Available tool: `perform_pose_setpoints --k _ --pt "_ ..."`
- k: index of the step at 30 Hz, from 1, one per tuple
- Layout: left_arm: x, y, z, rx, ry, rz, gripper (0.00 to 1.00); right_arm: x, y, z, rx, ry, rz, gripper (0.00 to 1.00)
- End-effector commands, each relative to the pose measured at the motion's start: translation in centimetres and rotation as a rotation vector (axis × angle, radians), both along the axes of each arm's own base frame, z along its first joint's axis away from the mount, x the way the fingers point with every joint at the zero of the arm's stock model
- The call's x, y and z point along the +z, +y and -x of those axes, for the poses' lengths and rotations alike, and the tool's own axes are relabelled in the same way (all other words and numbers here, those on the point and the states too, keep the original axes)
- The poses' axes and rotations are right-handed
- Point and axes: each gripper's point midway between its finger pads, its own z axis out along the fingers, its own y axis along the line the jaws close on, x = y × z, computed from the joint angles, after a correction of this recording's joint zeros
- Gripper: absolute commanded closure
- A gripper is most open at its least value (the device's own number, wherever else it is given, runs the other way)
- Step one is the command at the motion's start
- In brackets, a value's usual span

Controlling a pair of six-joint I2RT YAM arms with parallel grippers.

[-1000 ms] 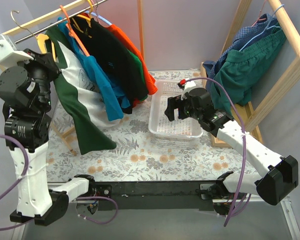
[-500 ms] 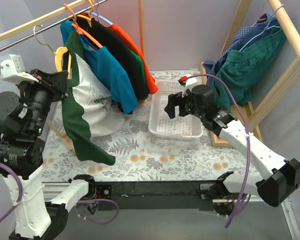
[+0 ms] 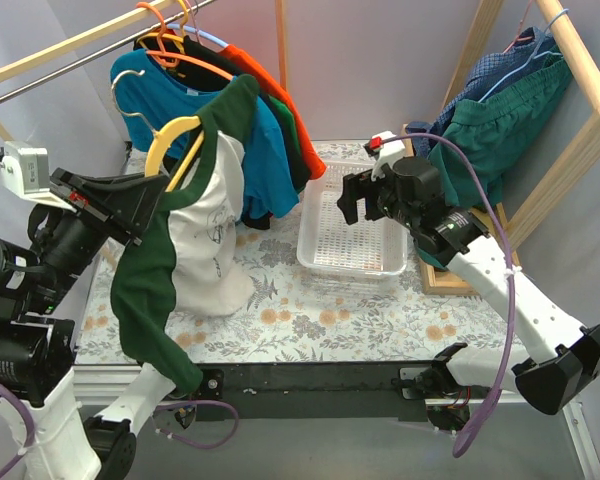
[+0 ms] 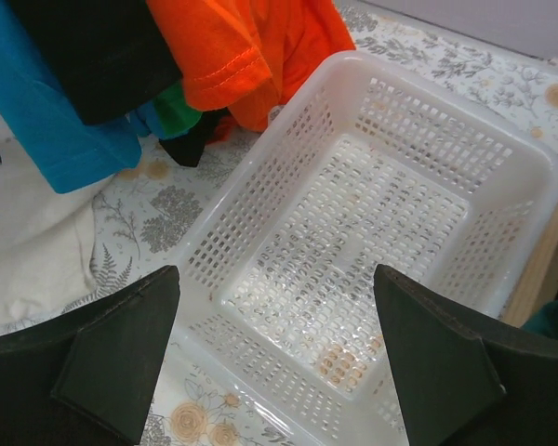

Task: Remove the t-shirt from the hanger
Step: Remove the T-shirt at the center of the board.

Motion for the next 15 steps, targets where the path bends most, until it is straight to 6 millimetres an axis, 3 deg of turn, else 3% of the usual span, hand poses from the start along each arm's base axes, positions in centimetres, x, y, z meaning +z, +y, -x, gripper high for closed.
perform_pose_setpoints --k 1,5,8,11,15 --pt "4.4 -2.0 5.1 -0.177 -0.183 0.014 1.00 6.2 -1.9 0.3 -0.056 -0.154 -0.038 0.08" --pt "4.3 -4.0 3.5 -0.311 -0.138 0.007 1.00 8.9 -2.8 1.0 -0.071 -0.201 -0.069 0.08" --pt "2.7 -5.6 0.7 -0.395 -0.061 0.000 1.00 10.5 -3.5 2.1 -0.066 -0.247 -0.090 0.08" --pt "-1.0 -6.7 -2.5 -0.444 0.045 -0.016 1.00 12.1 -4.5 2.8 -0.080 -0.305 -0.105 0.08" --pt "-6.6 -7.4 -5.3 -0.463 0.167 -0.055 1.00 16.5 -5.6 5.6 -0.021 -0.447 -0.171 0.07"
